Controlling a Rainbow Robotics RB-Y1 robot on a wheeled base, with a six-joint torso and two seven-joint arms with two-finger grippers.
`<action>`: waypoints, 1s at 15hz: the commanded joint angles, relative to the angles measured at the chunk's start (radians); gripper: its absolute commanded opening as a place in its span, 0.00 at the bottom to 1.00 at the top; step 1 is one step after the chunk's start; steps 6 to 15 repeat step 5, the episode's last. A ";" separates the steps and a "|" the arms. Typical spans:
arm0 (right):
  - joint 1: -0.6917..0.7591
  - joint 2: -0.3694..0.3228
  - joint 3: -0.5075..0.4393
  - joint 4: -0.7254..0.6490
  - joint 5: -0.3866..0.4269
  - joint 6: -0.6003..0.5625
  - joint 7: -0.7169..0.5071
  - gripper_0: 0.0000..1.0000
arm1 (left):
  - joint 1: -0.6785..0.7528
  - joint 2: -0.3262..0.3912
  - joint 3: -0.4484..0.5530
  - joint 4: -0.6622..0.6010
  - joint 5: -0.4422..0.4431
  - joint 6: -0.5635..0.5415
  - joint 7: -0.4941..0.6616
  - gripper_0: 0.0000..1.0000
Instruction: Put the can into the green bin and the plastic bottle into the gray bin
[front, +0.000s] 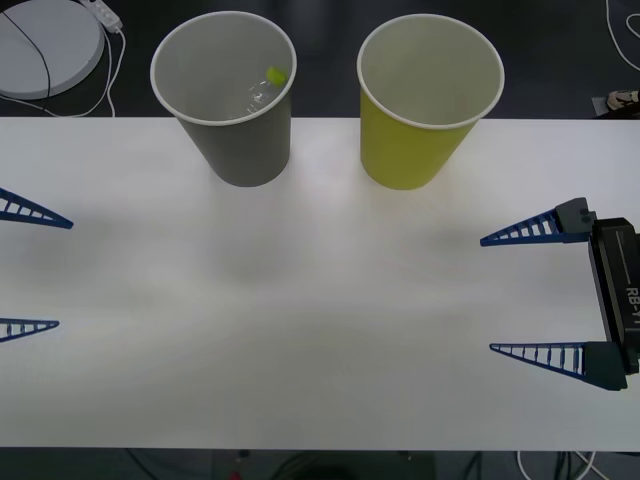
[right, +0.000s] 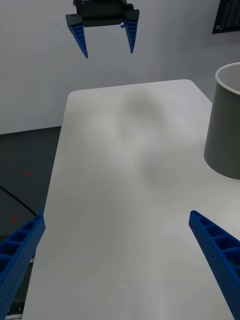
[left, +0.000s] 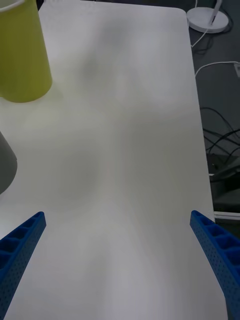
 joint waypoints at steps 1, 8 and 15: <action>0.000 0.000 0.000 0.000 0.000 0.000 0.000 1.00 | 0.001 0.000 -0.001 0.000 0.003 0.000 -0.004 1.00; 0.000 0.000 0.000 0.000 0.000 0.000 0.000 1.00 | 0.001 -0.005 -0.001 0.002 0.006 0.000 -0.008 1.00; 0.000 0.000 0.000 0.000 0.000 0.000 0.000 1.00 | 0.001 -0.005 -0.001 0.002 0.006 0.000 -0.008 1.00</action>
